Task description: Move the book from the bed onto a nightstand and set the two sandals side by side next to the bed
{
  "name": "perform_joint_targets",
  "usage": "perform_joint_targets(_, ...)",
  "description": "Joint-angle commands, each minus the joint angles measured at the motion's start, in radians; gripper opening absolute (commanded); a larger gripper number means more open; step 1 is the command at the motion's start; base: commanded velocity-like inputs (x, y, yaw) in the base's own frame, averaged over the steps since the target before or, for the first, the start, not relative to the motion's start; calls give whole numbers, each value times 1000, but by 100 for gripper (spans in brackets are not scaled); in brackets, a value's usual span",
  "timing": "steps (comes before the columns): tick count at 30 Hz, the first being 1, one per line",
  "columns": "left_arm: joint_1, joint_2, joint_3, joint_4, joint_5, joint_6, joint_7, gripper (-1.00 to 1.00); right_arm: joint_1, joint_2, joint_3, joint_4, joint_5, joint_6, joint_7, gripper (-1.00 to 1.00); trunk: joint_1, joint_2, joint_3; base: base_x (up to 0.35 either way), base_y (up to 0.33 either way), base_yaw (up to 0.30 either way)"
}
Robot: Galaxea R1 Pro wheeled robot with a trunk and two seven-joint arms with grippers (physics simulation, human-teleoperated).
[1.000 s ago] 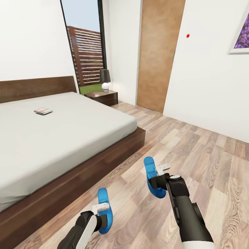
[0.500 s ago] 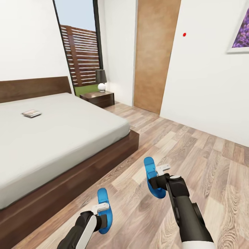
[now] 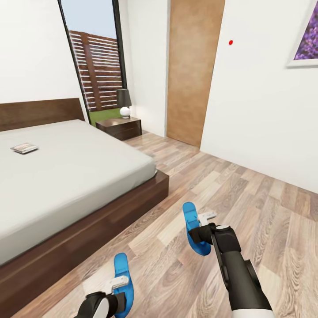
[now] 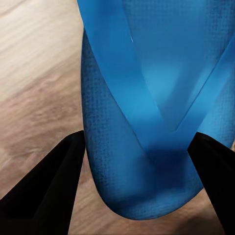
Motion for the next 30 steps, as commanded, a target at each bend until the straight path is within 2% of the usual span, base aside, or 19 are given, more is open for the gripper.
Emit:
perform_joint_targets(1,3,1,-1,-4,10,-4,6,-100,-1,1,1,0,9,3,10,-100,0,0,-1,216,-273,91)
perform_joint_targets(26,8,-2,-4,1,1,-57,13,-100,-3,1,22,34,5,8,10,-100,0,0,8,202,-280,153)
perform_joint_targets(30,8,-4,8,-2,10,-74,26,-100,-4,1,21,53,5,6,16,-100,0,0,9,126,-312,115)
